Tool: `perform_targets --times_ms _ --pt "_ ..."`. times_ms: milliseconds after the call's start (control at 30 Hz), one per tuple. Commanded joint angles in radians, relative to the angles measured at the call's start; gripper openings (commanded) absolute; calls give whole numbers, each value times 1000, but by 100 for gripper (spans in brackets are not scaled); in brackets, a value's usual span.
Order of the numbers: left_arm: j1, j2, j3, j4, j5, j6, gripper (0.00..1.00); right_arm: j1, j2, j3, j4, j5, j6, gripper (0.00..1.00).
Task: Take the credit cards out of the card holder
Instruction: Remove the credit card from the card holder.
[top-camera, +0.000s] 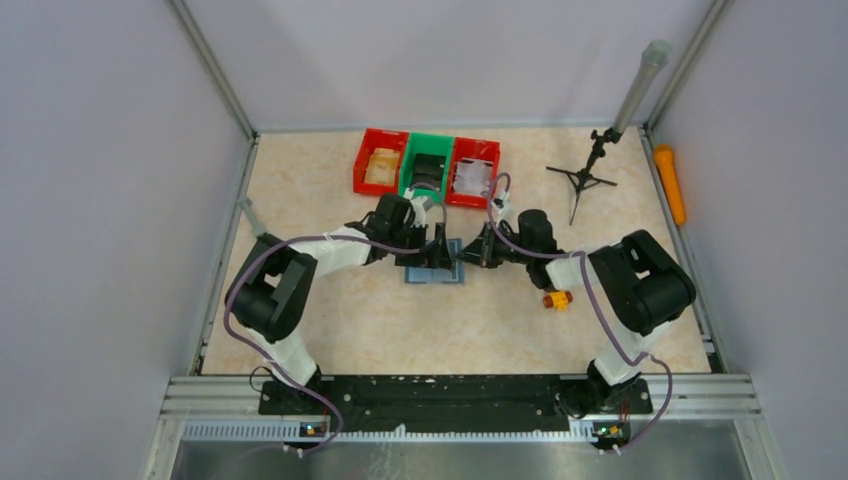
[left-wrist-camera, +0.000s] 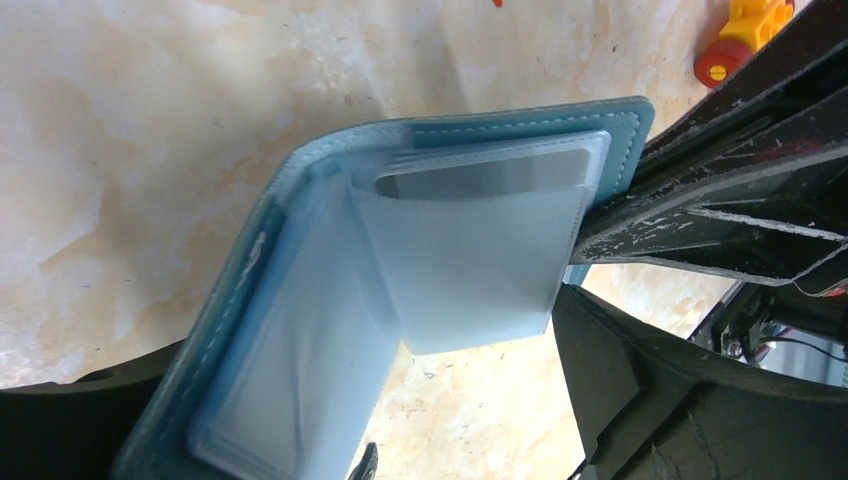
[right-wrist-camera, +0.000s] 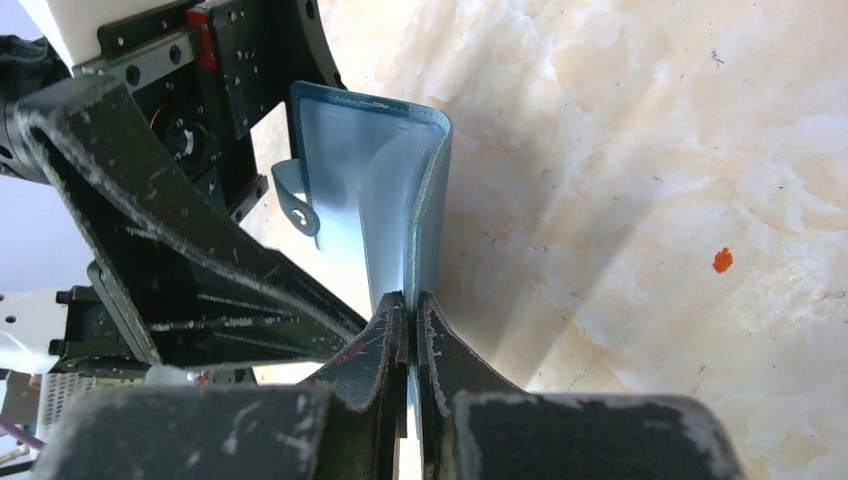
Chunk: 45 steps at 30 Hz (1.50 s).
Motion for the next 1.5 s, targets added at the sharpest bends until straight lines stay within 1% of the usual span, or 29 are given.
perform_targets --times_ms 0,133,267,367,533,700,833,1000,1100,1167,1233,1367,1467 --pt "29 -13 -11 22 32 -9 97 2 -46 5 31 -13 -15 0" --pt "33 -2 -1 2 17 -9 90 2 -46 5 35 -16 -13 0" --pt "38 4 13 -37 -37 -7 83 0 -47 4 32 -10 -14 0" --pt "51 -5 9 -51 -73 -12 81 -3 -55 1 20 5 -18 0" --pt "86 -51 -29 -27 -90 -32 82 -16 -61 -1 -7 30 -19 0" --pt "127 -86 -84 51 -13 -68 82 -22 -62 -3 -13 35 -18 0" --pt "148 -64 -88 74 46 -89 78 -24 -59 -2 -12 32 -18 0" --pt "156 -29 -81 108 119 -104 66 -24 -55 -2 -13 32 -18 0" --pt "169 -36 -90 121 133 -111 59 -25 -54 -1 -13 31 -17 0" --pt "181 -43 -104 147 149 -124 52 -25 -52 1 -13 30 -18 0" --pt "197 -54 -122 173 159 -142 49 -25 -51 2 -14 28 -18 0" --pt "222 -72 -154 215 160 -168 47 -25 -50 2 -14 26 -17 0" --pt "231 -72 -161 230 170 -178 53 -25 -49 1 -10 24 -15 0"
